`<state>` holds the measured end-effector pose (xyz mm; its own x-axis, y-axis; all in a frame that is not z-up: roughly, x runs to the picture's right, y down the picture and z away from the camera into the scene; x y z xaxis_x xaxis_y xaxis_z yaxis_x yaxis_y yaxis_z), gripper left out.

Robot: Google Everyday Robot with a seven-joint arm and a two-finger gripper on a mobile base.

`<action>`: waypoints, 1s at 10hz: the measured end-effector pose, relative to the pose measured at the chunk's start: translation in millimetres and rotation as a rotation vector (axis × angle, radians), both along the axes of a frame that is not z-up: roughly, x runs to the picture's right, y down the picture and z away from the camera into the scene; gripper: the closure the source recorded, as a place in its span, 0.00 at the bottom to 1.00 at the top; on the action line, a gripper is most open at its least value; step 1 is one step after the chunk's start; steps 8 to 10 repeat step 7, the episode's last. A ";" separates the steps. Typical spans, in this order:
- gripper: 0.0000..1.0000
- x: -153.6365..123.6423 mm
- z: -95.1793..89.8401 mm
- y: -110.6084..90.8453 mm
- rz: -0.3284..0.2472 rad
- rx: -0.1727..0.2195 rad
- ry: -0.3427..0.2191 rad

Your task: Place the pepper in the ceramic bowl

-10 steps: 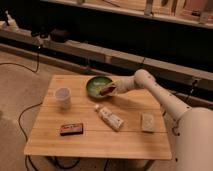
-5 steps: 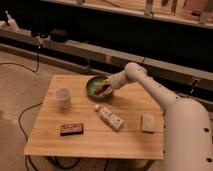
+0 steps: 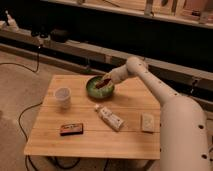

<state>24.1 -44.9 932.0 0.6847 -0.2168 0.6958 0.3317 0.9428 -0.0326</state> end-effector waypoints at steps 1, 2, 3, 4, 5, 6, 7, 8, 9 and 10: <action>0.45 1.3 0.7 2.2 -0.004 -0.013 0.005; 0.37 2.2 1.0 6.8 -0.010 -0.032 0.009; 0.35 2.1 1.8 7.9 -0.009 -0.034 0.009; 0.35 2.1 1.7 7.8 -0.009 -0.034 0.009; 0.35 2.2 1.7 7.8 -0.009 -0.034 0.009; 0.35 2.2 1.7 7.8 -0.008 -0.034 0.009; 0.35 2.2 1.7 7.7 -0.008 -0.035 0.009; 0.35 2.2 1.7 7.7 -0.008 -0.035 0.009; 0.35 2.2 1.7 7.7 -0.008 -0.035 0.009; 0.35 2.2 1.7 7.7 -0.008 -0.035 0.009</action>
